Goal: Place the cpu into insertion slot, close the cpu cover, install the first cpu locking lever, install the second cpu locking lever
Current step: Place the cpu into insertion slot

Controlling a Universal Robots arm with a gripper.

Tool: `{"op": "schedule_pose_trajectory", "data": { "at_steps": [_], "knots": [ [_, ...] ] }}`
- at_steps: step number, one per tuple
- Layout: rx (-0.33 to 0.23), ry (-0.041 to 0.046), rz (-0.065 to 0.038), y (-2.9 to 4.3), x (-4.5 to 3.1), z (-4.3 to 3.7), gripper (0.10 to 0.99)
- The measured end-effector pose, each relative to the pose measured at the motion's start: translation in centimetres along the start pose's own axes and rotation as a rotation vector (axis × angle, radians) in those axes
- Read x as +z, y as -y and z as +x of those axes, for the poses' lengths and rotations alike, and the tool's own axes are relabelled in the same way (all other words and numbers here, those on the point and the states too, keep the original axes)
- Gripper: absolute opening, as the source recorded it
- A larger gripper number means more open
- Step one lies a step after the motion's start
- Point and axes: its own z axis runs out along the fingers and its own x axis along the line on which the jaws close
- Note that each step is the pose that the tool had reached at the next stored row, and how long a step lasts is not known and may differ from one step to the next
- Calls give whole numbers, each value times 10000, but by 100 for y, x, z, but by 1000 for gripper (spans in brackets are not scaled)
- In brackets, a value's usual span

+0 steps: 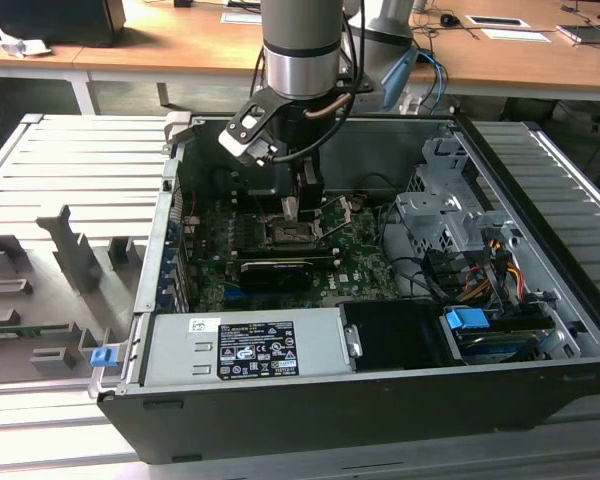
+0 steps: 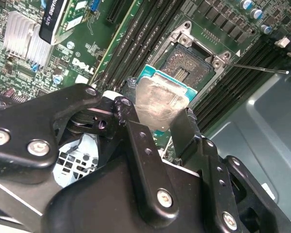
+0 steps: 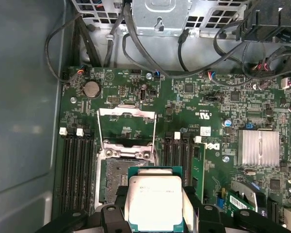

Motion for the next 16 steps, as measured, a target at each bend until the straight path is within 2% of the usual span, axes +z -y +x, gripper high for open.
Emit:
{"op": "schedule_pose_trajectory", "data": {
  "at_steps": [12, 16],
  "knots": [
    [26, 1, 0, 24, 76, 5, 525],
    [25, 1, 3, 31, 140, 25, 525]
  ]
}}
